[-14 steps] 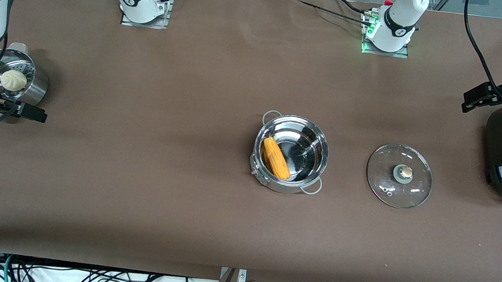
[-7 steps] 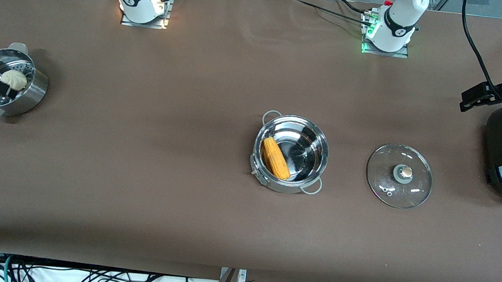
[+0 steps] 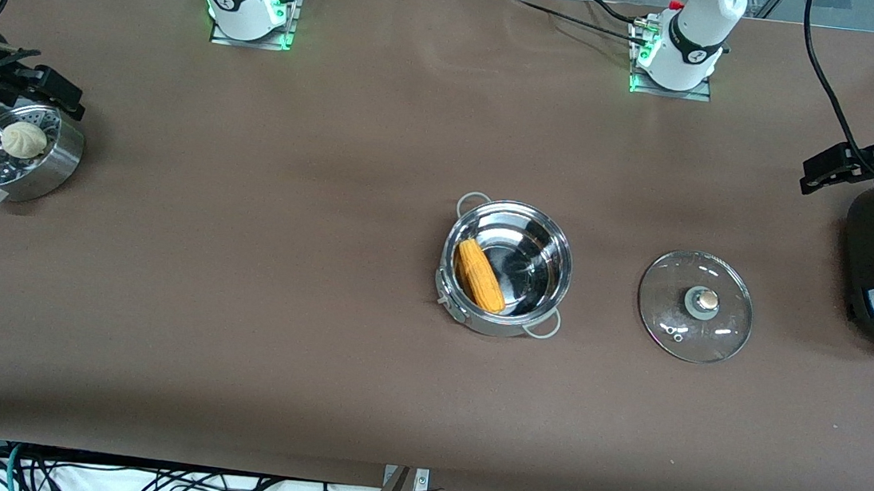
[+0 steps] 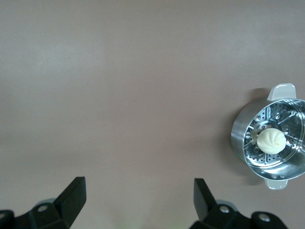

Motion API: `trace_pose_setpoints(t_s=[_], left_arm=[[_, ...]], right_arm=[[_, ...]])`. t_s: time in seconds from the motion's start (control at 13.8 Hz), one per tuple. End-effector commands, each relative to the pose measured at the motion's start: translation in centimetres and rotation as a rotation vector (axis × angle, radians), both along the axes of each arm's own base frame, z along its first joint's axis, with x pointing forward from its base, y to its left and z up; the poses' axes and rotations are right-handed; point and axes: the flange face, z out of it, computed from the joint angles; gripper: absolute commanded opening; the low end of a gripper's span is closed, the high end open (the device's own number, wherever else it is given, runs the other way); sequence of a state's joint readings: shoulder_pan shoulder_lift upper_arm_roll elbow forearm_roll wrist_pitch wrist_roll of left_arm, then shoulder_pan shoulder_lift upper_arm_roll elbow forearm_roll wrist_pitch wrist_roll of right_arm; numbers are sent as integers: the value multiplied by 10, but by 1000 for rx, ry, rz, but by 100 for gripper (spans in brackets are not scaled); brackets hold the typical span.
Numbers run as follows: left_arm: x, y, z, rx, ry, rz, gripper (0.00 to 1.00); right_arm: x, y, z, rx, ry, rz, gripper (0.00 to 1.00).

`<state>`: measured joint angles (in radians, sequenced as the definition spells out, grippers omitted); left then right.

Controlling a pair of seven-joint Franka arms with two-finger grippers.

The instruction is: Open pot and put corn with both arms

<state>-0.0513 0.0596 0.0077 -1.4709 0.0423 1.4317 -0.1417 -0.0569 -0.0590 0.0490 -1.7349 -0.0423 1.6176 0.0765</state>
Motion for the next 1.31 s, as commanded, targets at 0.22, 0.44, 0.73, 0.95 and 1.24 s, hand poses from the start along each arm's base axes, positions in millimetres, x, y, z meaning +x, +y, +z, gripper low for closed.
trace_pose_setpoints(t_s=[0.22, 0.44, 0.73, 0.95, 1.24], left_arm=[[0, -1, 4, 21, 6, 2, 100], [0, 1, 4, 23, 7, 5, 100], [0, 1, 4, 24, 6, 5, 100], [0, -3, 6, 22, 2, 1, 100], [0, -3, 6, 22, 2, 1, 100]], right_arm=[[-5, 6, -10, -6, 22, 20, 100], [12, 7, -9, 2, 13, 25, 100], [19, 11, -13, 3, 14, 32, 100], [19, 19, -12, 2, 8, 48, 100], [20, 20, -12, 4, 3, 47, 100]])
